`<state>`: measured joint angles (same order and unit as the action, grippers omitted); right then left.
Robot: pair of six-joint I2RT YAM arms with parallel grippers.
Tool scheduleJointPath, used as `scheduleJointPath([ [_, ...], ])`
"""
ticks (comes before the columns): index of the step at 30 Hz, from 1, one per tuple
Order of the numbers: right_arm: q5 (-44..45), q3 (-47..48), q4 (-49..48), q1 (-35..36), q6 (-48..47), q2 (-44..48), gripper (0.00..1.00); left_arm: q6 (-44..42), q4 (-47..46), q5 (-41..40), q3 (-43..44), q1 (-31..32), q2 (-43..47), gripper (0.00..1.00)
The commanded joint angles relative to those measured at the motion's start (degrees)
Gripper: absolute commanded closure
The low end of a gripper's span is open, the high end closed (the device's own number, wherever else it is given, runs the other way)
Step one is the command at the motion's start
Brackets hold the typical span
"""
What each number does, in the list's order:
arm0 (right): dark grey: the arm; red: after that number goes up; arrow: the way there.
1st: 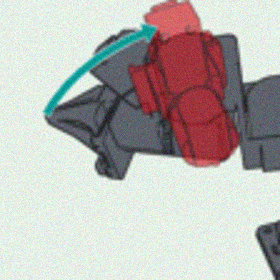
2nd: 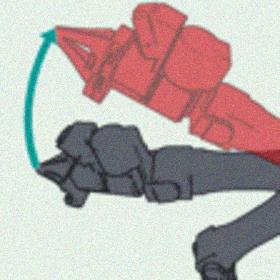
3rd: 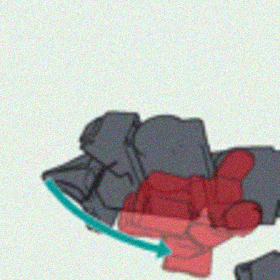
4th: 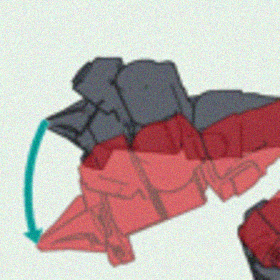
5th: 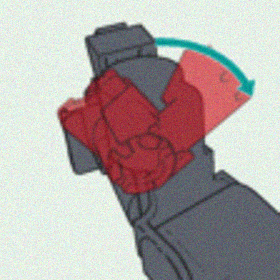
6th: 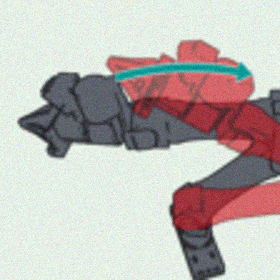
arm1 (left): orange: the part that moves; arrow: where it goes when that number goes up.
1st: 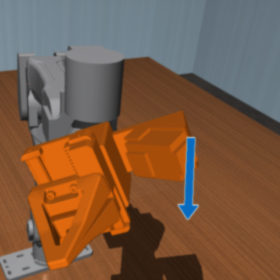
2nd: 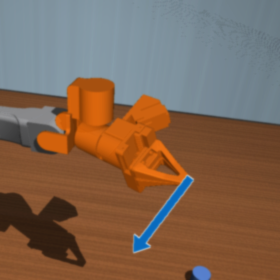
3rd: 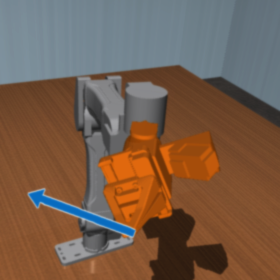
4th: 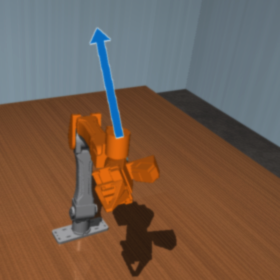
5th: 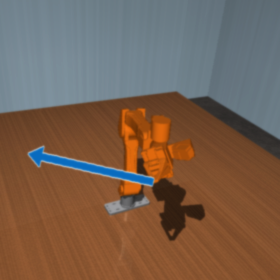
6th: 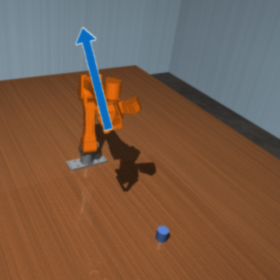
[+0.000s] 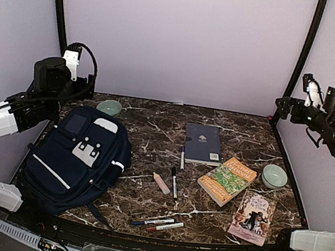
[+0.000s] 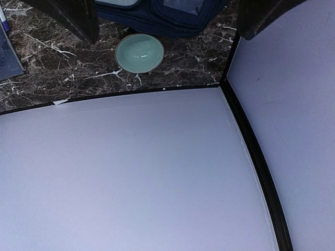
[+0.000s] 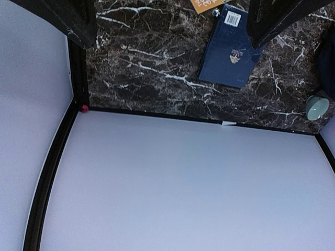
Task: Pack the student bag
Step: Move the student bag to the center of the board.
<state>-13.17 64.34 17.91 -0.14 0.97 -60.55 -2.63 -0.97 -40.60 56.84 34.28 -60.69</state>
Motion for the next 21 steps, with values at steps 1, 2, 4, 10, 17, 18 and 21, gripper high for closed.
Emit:
scheduleJointPath([
  [1,0.19,-4.72,-2.97,-0.64,0.51,-0.08,0.0,0.85,-3.03,8.9,-4.2,-5.52,-0.19,0.13],
  [2,-0.48,-5.5,-2.91,-0.74,-0.02,-0.1,0.0,1.06,-2.09,10.65,-4.48,-6.49,-0.55,0.17],
  [4,-2.96,-7.32,-2.27,-0.94,-2.24,-0.17,0.01,1.96,-0.16,14.23,-4.8,-8.83,-1.36,0.26],
  [10,-8.8,-10.45,-1.32,-1.12,-7.2,-1.17,0.02,6.14,7.7,26.21,-4.4,-13.93,-2.07,0.26],
  [17,-20.34,-14.2,-4.4,-0.71,-8.74,-3.68,0.15,12.44,20.21,34.31,-3.87,-9.45,-1.16,0.33],
  [18,-21.7,-15.03,-4.72,-0.68,-9.12,-3.76,0.16,13.59,22.52,34.73,-3.58,-7.87,-1.47,0.34],
  [21,-25.05,-18.51,-5.96,-0.62,-11.15,-3.13,0.2,17.34,28.43,34.81,-3.3,-2.11,-2.2,0.35],
])
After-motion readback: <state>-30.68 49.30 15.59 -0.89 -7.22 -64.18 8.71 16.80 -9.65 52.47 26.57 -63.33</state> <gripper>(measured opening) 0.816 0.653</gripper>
